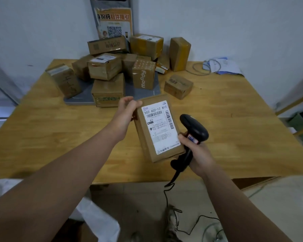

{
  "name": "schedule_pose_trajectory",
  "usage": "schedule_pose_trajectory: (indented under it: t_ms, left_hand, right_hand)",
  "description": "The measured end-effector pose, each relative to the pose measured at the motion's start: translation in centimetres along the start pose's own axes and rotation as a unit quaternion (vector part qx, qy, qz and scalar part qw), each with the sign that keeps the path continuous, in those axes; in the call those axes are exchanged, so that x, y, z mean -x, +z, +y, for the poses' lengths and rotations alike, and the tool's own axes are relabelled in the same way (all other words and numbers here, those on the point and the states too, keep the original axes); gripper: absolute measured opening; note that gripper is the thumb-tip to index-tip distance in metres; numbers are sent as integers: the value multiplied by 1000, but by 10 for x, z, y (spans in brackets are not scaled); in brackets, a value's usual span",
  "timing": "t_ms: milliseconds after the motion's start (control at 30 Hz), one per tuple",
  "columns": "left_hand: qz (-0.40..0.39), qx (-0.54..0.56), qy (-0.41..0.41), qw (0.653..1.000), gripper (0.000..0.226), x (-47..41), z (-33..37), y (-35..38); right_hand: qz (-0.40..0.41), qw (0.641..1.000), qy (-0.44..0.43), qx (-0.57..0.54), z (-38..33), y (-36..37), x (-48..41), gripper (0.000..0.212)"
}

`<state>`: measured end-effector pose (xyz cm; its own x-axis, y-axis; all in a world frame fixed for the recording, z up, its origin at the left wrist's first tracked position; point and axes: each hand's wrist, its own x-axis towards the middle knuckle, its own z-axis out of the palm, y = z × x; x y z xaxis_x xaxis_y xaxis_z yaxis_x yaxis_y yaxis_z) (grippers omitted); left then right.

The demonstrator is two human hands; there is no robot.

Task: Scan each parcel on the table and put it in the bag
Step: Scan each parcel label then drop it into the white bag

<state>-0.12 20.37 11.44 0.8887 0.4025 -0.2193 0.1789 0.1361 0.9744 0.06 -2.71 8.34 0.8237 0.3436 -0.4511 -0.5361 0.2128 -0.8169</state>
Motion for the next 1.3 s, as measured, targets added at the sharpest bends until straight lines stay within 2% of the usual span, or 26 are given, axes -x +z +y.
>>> schedule_pose_trajectory:
  t_ms: [67,167,233,300,367,433,500,567,733,833,1033,1300]
  left_hand:
    - [-17,-12,-5,1000,68,0,1,5]
    - [-127,-56,-22,990,86,6,-7,13]
    - [-163,-101,-32,981,100,7,-19,15]
    - [-130,-124,-32,983,109,4,-30,12]
    - [-74,-128,-32,988,114,0,-40,9]
    - [-8,-125,-44,991,111,-5,-50,5]
    - [40,-139,-51,988,103,-7,-59,2]
    - [49,-148,-69,985,105,-8,-64,-1]
    - [36,-86,-80,992,80,-13,-73,1]
    - [38,-94,-79,992,82,-14,-74,4]
    - [31,-120,-78,989,90,-13,-75,11]
    - [32,-122,-76,989,91,-9,-78,16]
  right_hand:
    - [-2,1000,-13,-20,6,4,-1,32]
    - [12,998,-37,-41,3,12,-12,26]
    - [49,998,-41,-22,-6,19,-22,29]
    - [127,989,-58,56,-16,25,-31,28]
    - [155,974,-112,122,-26,33,-31,25]
    - [106,972,-148,152,-33,44,-23,15]
    - [35,984,-120,127,-31,50,-14,12]
    - [-8,994,-73,80,-24,50,-10,12]
    - [-3,984,-77,159,-4,43,-8,37]
    - [-7,979,-97,182,-1,42,-4,42]
    - [29,974,-74,212,-5,42,-7,29]
    - [28,970,-61,233,-9,33,-6,28]
